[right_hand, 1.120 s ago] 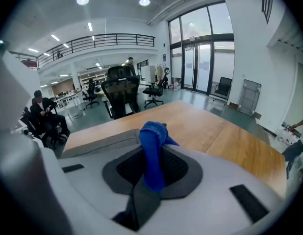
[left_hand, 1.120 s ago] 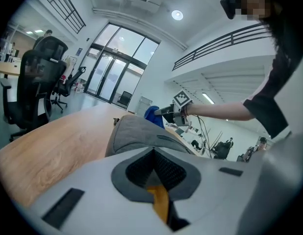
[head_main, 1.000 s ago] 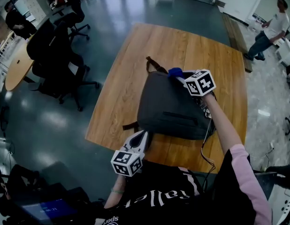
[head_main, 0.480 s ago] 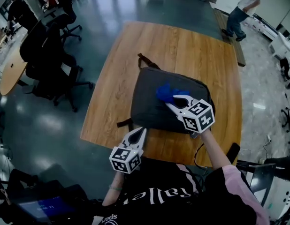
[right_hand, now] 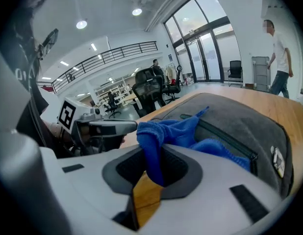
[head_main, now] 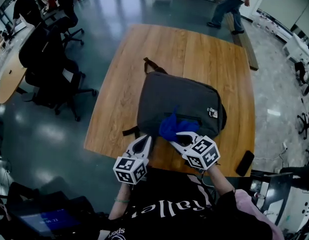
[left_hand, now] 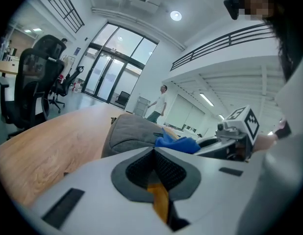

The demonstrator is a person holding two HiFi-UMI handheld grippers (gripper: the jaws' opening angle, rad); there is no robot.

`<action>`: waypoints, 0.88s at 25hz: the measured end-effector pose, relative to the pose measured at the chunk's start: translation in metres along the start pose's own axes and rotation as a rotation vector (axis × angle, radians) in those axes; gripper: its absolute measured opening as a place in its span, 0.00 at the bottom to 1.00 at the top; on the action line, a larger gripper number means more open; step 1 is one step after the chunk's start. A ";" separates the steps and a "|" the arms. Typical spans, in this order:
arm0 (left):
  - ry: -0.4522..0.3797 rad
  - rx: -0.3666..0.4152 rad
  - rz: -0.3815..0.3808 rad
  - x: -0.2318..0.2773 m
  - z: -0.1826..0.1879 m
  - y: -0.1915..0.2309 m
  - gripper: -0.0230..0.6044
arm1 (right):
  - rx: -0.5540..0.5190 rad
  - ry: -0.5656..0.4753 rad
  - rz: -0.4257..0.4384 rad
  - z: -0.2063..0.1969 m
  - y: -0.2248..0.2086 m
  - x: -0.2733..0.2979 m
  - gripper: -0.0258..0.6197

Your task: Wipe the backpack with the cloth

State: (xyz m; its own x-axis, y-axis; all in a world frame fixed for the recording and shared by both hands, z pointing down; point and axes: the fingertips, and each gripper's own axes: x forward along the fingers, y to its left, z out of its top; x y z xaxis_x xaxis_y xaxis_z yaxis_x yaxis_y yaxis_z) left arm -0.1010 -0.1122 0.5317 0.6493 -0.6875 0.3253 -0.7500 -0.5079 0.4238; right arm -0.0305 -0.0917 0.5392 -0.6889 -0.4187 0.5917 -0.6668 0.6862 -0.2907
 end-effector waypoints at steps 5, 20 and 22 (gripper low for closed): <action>-0.012 -0.016 0.041 -0.013 0.000 0.010 0.03 | -0.053 -0.037 0.012 0.029 0.002 -0.013 0.14; -0.051 -0.066 0.163 -0.046 0.001 0.039 0.03 | -0.320 -0.074 -0.190 0.242 -0.172 0.041 0.14; -0.057 -0.076 0.182 -0.051 0.001 0.043 0.03 | -0.335 -0.030 -0.222 0.246 -0.188 0.062 0.14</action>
State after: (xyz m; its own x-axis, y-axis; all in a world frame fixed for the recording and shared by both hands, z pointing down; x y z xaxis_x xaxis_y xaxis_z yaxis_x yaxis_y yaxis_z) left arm -0.1662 -0.0997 0.5324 0.4940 -0.7935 0.3553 -0.8413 -0.3333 0.4256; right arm -0.0181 -0.3930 0.4459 -0.5495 -0.5927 0.5888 -0.6745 0.7306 0.1060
